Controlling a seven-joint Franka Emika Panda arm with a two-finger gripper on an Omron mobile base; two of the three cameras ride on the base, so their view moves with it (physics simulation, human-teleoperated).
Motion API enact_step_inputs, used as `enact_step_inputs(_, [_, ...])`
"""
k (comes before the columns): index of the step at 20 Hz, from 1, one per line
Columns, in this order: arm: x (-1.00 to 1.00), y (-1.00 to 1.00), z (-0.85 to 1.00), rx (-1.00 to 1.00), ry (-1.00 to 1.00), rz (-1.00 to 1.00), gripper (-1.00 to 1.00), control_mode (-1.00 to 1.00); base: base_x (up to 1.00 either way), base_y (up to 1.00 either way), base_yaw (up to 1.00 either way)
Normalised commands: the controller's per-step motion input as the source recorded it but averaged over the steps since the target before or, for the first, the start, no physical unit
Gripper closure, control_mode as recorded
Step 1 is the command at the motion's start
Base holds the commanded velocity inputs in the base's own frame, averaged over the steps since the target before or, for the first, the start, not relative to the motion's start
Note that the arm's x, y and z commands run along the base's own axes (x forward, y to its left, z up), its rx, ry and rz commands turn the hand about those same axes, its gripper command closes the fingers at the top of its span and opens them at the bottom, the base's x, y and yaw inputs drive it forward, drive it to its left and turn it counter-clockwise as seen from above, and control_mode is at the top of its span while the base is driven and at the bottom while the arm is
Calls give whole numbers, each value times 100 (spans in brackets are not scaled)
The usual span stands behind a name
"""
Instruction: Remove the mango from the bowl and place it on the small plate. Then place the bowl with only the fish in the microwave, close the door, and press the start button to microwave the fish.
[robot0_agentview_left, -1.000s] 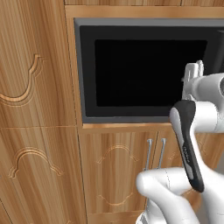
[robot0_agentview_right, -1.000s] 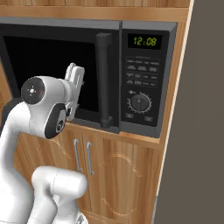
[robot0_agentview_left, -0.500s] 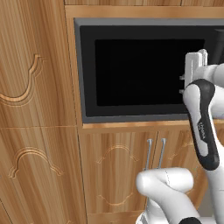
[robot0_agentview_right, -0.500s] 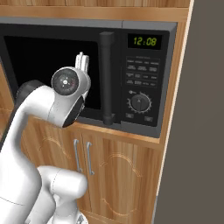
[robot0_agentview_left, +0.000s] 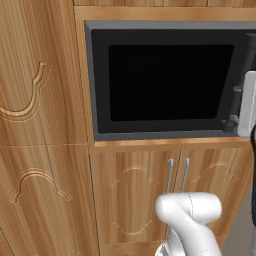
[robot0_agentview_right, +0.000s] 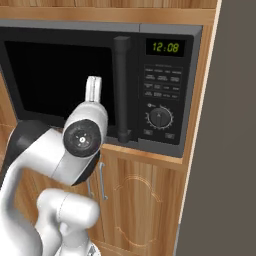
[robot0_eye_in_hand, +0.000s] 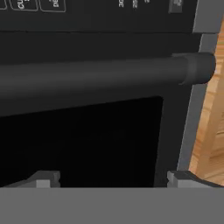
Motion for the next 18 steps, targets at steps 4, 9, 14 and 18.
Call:
enact_step_inputs(4, [-100, -48, -3, 13, -9, 0, -100, -100, 0, 0, 0])
enact_step_inputs(9, [-100, -42, -44, 5, 0, 0, -100, -100, 0, 0, 0])
enact_step_inputs(14, [-67, -26, -74, 0, 1, 1, -100, -100, 0, 0, 0])
enact_step_inputs(18, [11, -4, -10, 0, 0, 1, -100, -100, 0, 0, 0])
